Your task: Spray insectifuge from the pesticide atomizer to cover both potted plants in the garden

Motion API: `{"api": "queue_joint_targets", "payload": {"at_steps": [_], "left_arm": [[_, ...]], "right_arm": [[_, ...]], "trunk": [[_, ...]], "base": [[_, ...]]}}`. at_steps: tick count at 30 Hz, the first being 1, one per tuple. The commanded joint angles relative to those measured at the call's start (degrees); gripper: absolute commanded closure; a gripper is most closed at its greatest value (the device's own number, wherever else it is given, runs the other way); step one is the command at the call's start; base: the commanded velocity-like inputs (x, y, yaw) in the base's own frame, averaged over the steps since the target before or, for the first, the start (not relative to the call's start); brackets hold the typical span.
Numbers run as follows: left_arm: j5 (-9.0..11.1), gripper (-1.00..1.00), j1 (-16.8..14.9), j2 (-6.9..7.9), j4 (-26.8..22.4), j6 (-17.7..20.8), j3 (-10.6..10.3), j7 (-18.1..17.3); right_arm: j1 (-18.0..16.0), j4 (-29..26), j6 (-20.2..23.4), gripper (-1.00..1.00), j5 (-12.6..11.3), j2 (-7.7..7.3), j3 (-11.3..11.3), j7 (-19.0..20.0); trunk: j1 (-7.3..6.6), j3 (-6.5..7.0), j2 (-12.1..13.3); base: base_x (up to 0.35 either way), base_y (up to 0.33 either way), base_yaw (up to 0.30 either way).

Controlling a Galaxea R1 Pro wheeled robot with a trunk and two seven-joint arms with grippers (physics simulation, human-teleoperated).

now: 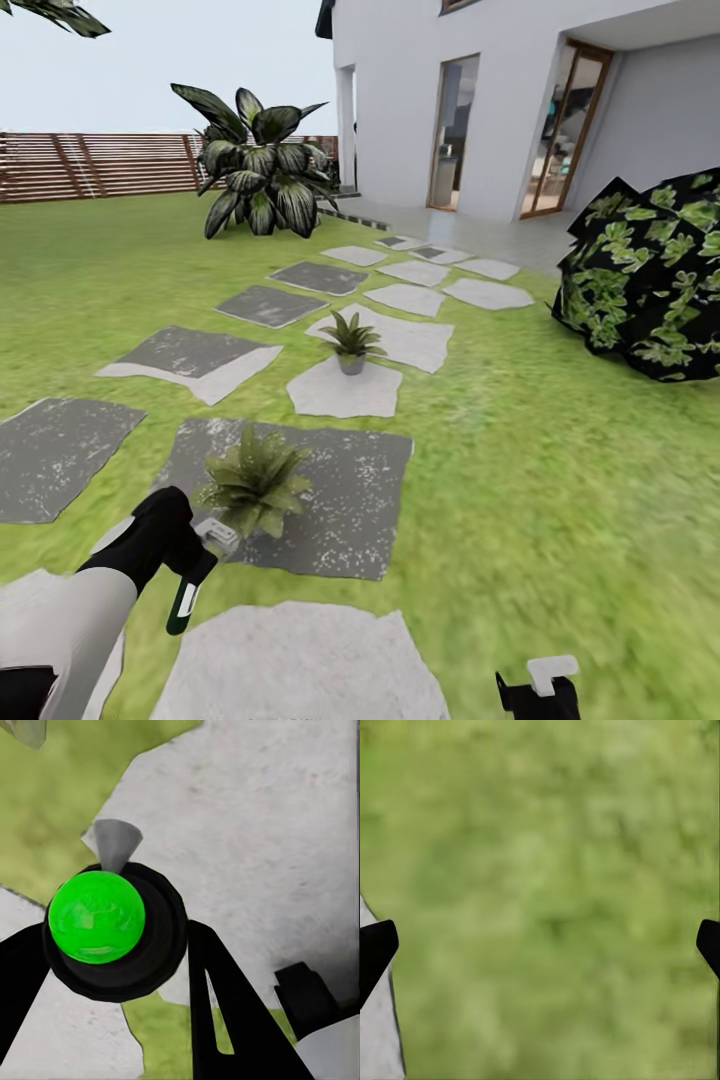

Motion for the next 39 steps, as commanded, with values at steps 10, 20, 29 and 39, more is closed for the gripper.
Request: {"api": "queue_joint_targets", "payload": {"at_steps": [10, 20, 29, 39], "left_arm": [[-0.47, 1.00, -0.04, -0.06, 0.35, 0.23, 0.02, -0.54], [-0.55, 1.00, -0.04, -0.11, 0.43, 0.23, 0.03, -0.54], [-0.33, 1.00, -0.04, -0.11, 0.56, 0.23, 0.03, -0.54], [-0.26, 1.00, -0.04, -0.05, 0.60, 0.32, 0.03, -0.54]], "right_arm": [[-0.04, 0.05, -0.24, -1.00, 0.36, 0.02, -0.49, 0.20], [-0.03, 0.05, -0.24, -1.00, 0.36, 0.02, -0.49, 0.20], [-0.03, 0.05, -0.24, -1.00, 0.36, 0.02, -0.49, 0.20], [-0.04, 0.05, -0.24, -1.00, 0.36, 0.02, -0.49, 0.20]], "trunk": [[-0.01, -0.05, -0.02], [-0.01, -0.05, -0.02], [-0.01, -0.05, -0.02], [-0.01, -0.05, -0.02]], "base": [[0.151, -0.245, 0.120], [0.199, -0.216, 0.098], [0.165, -0.223, 0.273], [0.020, -0.027, 0.272]]}}
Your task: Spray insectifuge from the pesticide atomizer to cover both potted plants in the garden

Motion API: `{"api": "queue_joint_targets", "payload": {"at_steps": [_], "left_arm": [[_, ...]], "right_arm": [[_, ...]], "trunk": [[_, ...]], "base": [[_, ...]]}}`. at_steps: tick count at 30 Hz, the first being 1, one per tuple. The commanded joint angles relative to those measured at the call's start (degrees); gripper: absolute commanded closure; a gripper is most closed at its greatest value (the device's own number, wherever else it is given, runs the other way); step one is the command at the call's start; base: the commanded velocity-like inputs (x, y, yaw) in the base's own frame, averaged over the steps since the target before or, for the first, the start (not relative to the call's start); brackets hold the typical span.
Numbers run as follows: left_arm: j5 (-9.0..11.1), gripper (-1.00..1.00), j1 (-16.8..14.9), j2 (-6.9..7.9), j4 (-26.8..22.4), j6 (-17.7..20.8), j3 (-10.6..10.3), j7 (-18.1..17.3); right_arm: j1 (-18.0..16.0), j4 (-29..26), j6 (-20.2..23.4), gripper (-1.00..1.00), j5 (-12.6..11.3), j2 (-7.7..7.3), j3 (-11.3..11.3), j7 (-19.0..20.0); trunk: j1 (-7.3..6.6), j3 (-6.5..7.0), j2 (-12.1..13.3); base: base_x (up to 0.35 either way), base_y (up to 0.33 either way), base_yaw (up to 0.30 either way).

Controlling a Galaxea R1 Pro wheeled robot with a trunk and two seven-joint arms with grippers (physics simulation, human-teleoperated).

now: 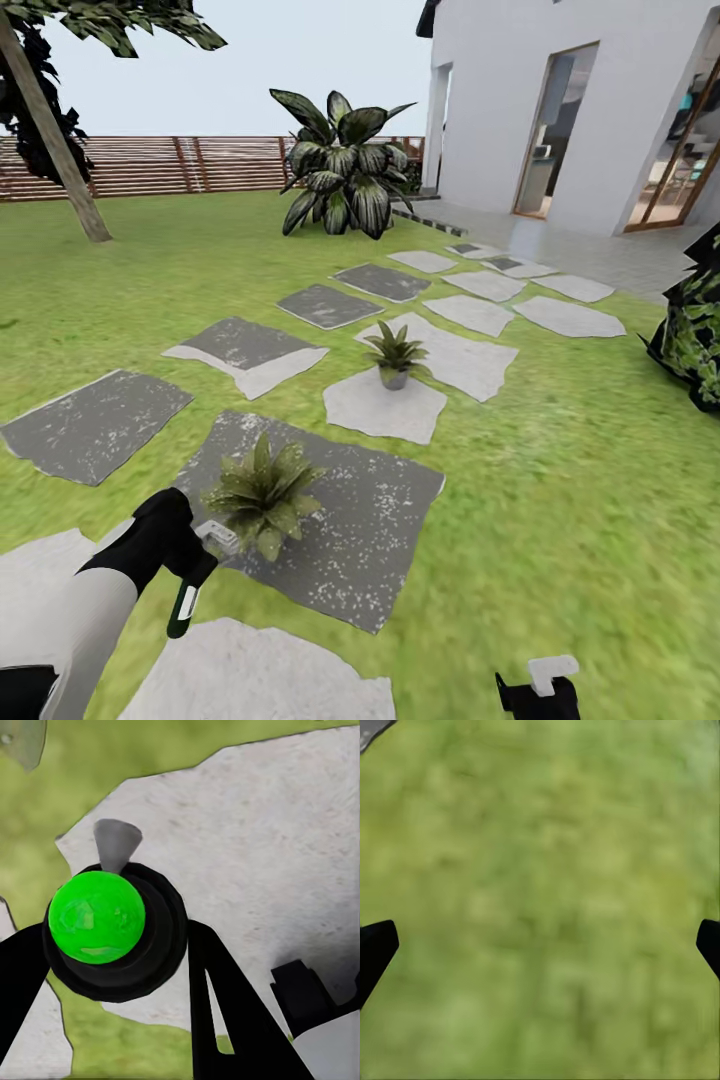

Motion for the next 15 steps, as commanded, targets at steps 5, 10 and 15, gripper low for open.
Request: {"api": "queue_joint_targets", "payload": {"at_steps": [5, 10, 15], "left_arm": [[-0.55, 1.00, -0.02, -0.06, -0.13, 0.28, -0.03, -0.52], [-0.57, 1.00, -0.02, -0.07, -0.16, 0.28, -0.05, -0.52], [-0.66, 1.00, -0.02, -0.05, -0.17, 0.28, -0.04, -0.52]], "right_arm": [[-0.04, 0.04, -0.24, -1.00, 0.35, -0.12, -0.48, 0.20], [-0.06, 0.04, -0.24, -1.00, 0.35, -0.27, -0.48, 0.20], [-0.03, 0.04, -0.24, -1.00, 0.34, -0.28, -0.48, 0.20]], "trunk": [[-0.01, -0.05, -0.02], [-0.01, -0.05, -0.02], [-0.01, -0.05, -0.02]], "base": [[0.042, -0.148, 0.043], [0.080, -0.258, 0.002], [0.082, -0.265, 0.000]]}}
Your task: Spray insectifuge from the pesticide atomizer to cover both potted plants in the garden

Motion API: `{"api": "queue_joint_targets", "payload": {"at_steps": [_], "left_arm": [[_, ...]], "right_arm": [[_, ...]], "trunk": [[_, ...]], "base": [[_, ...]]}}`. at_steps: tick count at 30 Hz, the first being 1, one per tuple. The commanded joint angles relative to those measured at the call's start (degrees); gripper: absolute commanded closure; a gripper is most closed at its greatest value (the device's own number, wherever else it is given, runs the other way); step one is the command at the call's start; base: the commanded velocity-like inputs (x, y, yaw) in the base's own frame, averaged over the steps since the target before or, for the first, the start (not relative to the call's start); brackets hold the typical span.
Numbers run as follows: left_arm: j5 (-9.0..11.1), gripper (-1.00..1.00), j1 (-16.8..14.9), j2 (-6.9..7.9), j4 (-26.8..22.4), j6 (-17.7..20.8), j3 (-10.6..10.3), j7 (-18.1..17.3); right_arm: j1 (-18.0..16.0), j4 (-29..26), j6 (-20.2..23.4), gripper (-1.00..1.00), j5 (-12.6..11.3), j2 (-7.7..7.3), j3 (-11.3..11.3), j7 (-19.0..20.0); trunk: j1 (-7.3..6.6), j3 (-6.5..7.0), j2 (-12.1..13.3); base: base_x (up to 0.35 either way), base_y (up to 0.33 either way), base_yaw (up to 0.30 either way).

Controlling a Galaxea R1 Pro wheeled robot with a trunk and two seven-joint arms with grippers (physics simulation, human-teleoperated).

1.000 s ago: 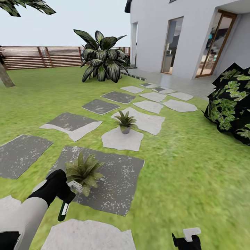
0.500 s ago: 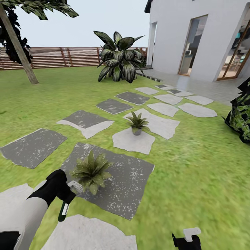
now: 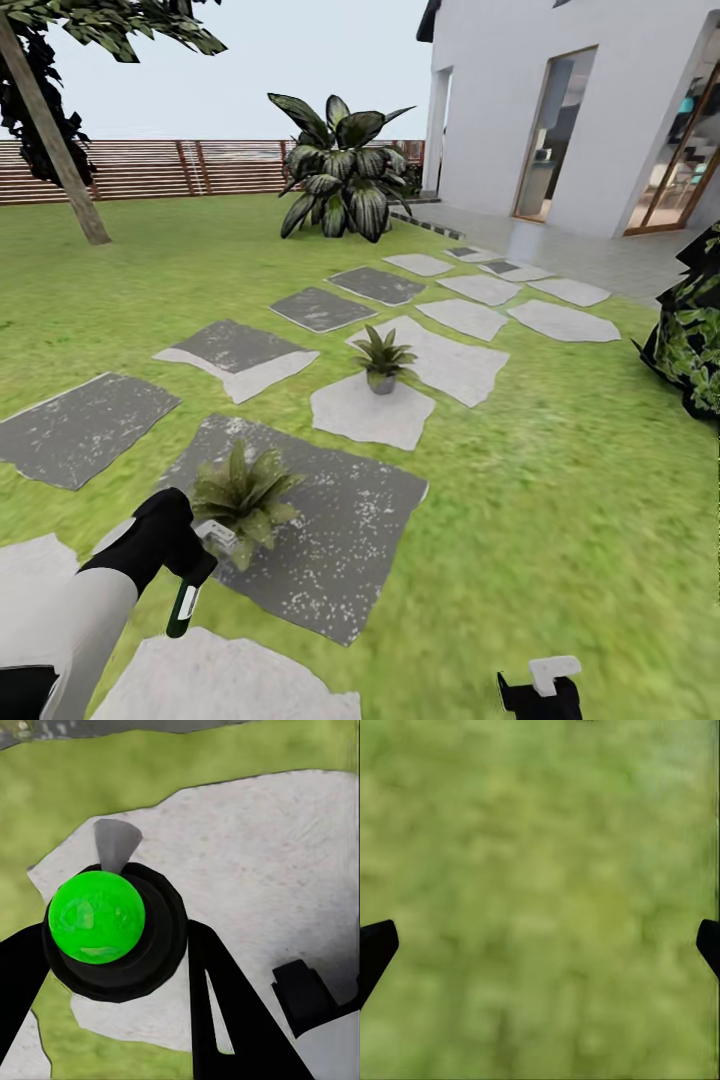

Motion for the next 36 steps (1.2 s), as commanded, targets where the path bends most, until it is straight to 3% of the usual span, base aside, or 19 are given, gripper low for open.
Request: {"api": "queue_joint_targets", "payload": {"at_steps": [1, 6, 23, 25, 28, 31, 33, 35, 36], "left_arm": [[-0.46, 1.00, -0.03, 0.00, -0.09, 0.30, 0.03, -0.54], [-0.46, 1.00, -0.03, -0.01, -0.09, 0.30, 0.01, -0.54], [-0.29, 1.00, -0.03, -0.33, -0.24, 0.37, -0.01, -0.74], [-0.19, 1.00, -0.07, -0.54, -0.21, 0.34, -0.68, -0.94], [-0.01, 1.00, -0.85, -0.92, -0.23, 0.38, -3.86, -1.49], [-0.50, 1.00, -1.68, -1.15, -1.27, 0.38, -5.25, -6.53], [-3.17, 1.00, -4.91, -0.92, -1.86, 0.38, -7.33, -12.79], [-5.98, 1.00, -7.05, -0.74, -1.96, 0.38, -8.40, -16.67], [-8.41, 1.00, -8.20, -0.64, -2.01, 0.38, -8.76, -19.67]], "right_arm": [[-0.04, 0.06, -0.23, -1.00, 0.36, 0.01, -0.49, 0.20], [-0.04, 0.06, -0.23, -1.00, 0.31, 0.12, -0.49, 0.20], [-0.04, 0.06, -0.23, -1.00, 0.34, 0.12, -0.49, 0.20], [-0.04, 0.06, -0.23, -1.00, 0.33, 0.12, -0.49, 0.20], [-0.05, 0.06, -0.23, -1.00, 0.33, 0.12, -0.49, 0.20], [-0.05, 0.06, -0.23, -1.00, 0.35, 0.12, -0.49, 0.20], [-0.04, 0.06, -0.23, -1.00, 0.37, 0.10, -0.49, 0.20], [-0.05, 0.06, -0.23, -1.00, 0.37, 0.06, -0.49, 0.20], [-0.05, 0.06, -0.23, -1.00, 0.37, 0.00, -0.49, 0.20]], "trunk": [[0.00, -0.05, -0.02], [0.00, -0.05, -0.02], [0.00, -0.05, -0.02], [0.00, -0.05, -0.02], [0.00, -0.05, -0.02], [0.00, -0.05, -0.02], [0.00, -0.05, -0.02], [0.00, -0.05, -0.02], [0.00, -0.05, -0.02]], "base": [[0.082, -0.265, 0.000], [0.083, -0.265, 0.076], [0.095, -0.248, 0.259], [0.052, -0.048, 0.067], [0.013, -0.012, 0.017], [0.003, -0.002, 0.003], [0.000, 0.000, 0.000], [0.000, 0.000, 0.000], [0.000, 0.000, 0.000]]}}
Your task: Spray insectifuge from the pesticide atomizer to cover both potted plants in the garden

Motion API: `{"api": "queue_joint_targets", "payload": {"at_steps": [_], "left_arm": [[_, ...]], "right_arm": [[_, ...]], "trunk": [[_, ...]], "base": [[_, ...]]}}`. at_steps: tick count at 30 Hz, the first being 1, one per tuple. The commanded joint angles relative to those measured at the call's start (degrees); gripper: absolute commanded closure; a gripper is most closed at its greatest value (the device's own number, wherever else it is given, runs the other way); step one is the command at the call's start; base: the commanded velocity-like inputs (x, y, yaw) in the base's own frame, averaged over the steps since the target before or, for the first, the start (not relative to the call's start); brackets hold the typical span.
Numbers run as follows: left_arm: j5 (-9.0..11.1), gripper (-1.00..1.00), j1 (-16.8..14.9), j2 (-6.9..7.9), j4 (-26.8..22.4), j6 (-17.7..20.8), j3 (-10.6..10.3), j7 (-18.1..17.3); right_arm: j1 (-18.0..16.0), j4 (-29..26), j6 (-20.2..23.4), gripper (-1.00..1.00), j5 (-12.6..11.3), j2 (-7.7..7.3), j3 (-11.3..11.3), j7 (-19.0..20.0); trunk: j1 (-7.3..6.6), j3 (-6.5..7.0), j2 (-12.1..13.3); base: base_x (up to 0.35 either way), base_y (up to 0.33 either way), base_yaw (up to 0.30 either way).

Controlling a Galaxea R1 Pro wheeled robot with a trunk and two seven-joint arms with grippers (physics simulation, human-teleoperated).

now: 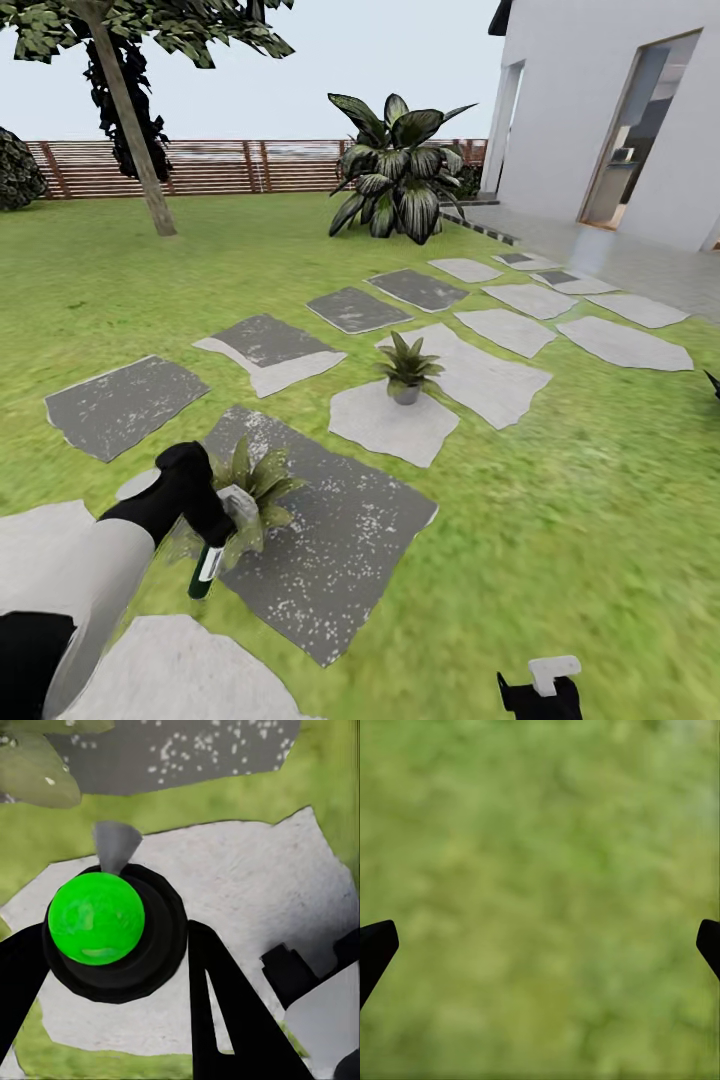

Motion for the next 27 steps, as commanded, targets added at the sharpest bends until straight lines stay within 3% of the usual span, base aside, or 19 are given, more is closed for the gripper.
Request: {"api": "queue_joint_targets", "payload": {"at_steps": [1, 4, 7, 8, 17, 21, 27], "left_arm": [[-2.12, 1.00, -0.69, 0.12, -0.12, 0.56, -0.36, -2.59], [-8.20, 1.00, -3.26, 0.37, -0.15, 0.50, -0.54, -8.15], [-10.67, 1.00, -5.55, 0.54, -0.11, 0.21, -0.58, -11.52], [-13.02, 1.00, -7.29, 0.58, 0.21, 0.01, -0.60, -12.97], [-24.67, 1.00, -8.99, 0.45, 0.10, -0.39, -0.62, -12.97], [-25.59, 1.00, -9.17, 0.33, 0.00, -0.48, -0.60, -12.97], [-25.44, 1.00, -9.21, -0.41, -0.01, -0.41, -0.60, -12.97]], "right_arm": [[-0.04, 0.04, -0.23, -1.00, 0.35, -0.02, -0.48, 0.20], [-0.04, 0.04, -0.23, -1.00, 0.35, -0.05, -0.48, 0.20], [-0.05, 0.04, -0.23, -1.00, 0.35, -0.05, -0.48, 0.20], [-0.05, 0.04, -0.23, -1.00, 0.35, -0.06, -0.48, 0.20], [-0.04, 0.04, -0.23, -1.00, 0.35, -0.14, -0.48, 0.20], [-0.04, 0.04, -0.23, -1.00, 0.35, -0.14, -0.48, 0.20], [-0.04, 0.04, -0.23, -1.00, 0.35, -0.09, -0.48, 0.20]], "trunk": [[-0.01, -0.06, -0.02], [-0.01, -0.06, -0.02], [-0.01, -0.06, -0.02], [-0.01, -0.06, -0.02], [-0.01, -0.06, -0.02], [-0.01, -0.06, -0.02], [-0.01, -0.06, -0.02]], "base": [[0.000, 0.000, 0.000], [0.000, 0.000, 0.000], [0.000, 0.000, 0.000], [0.000, 0.000, 0.000], [0.002, 0.000, 0.000], [0.196, 0.000, 0.000], [0.327, 0.000, 0.000]]}}
